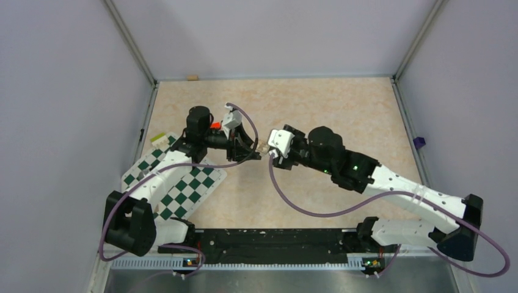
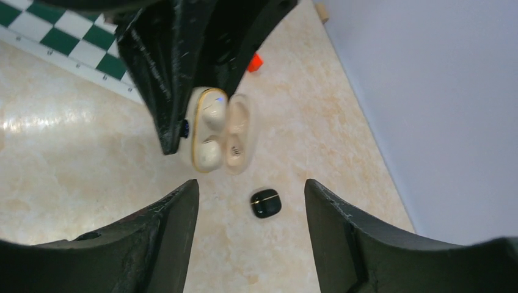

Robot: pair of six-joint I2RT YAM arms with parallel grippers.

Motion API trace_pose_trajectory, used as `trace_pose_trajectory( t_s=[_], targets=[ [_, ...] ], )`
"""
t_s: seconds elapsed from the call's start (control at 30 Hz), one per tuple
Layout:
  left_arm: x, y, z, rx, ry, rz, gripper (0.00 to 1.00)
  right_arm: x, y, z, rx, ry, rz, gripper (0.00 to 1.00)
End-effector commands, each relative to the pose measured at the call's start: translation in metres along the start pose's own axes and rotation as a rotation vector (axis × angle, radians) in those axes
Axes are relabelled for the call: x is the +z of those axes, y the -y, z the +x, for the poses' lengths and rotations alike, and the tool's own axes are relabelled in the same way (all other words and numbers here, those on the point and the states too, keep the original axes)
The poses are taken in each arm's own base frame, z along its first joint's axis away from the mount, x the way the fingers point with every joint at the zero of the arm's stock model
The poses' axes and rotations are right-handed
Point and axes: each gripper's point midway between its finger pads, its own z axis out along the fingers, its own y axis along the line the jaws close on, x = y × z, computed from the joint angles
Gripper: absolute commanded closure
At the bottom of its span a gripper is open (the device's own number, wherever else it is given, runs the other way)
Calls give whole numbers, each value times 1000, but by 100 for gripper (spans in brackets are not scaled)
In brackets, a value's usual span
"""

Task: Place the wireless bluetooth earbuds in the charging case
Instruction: Place the earbud in the charging case.

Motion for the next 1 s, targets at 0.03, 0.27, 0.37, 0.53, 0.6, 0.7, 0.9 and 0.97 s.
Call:
trace_pose_trajectory(
  t_s=[0.03, 0.27, 0.37, 0.53, 0.6, 0.7, 0.9, 0.97],
  targets=[
    [-1, 17, -4, 107, 12, 91, 100, -44, 56, -52, 68, 174, 177, 34],
    [-1, 20, -5, 113, 9, 104, 100, -25, 47, -36, 81, 137, 141, 22],
    [-2, 22, -5, 121, 7, 103, 100, -15, 36, -31, 93, 125, 87, 21],
    [-1, 22, -5, 123, 7, 104, 100, -9, 23, -28, 92, 117, 25, 18],
    [-1, 21, -6, 123, 7, 104, 100, -8, 22, -27, 90, 113, 16, 17],
    [-1, 21, -5, 122, 6, 102, 100, -7, 19, -26, 88, 113, 3, 17],
    [-1, 20, -5, 121, 6, 101, 100, -3, 15, -28, 112, 126, -10, 17],
    [-1, 21, -5, 123, 6, 101, 100, 0, 14, -26, 117, 121, -2, 17]
  ],
)
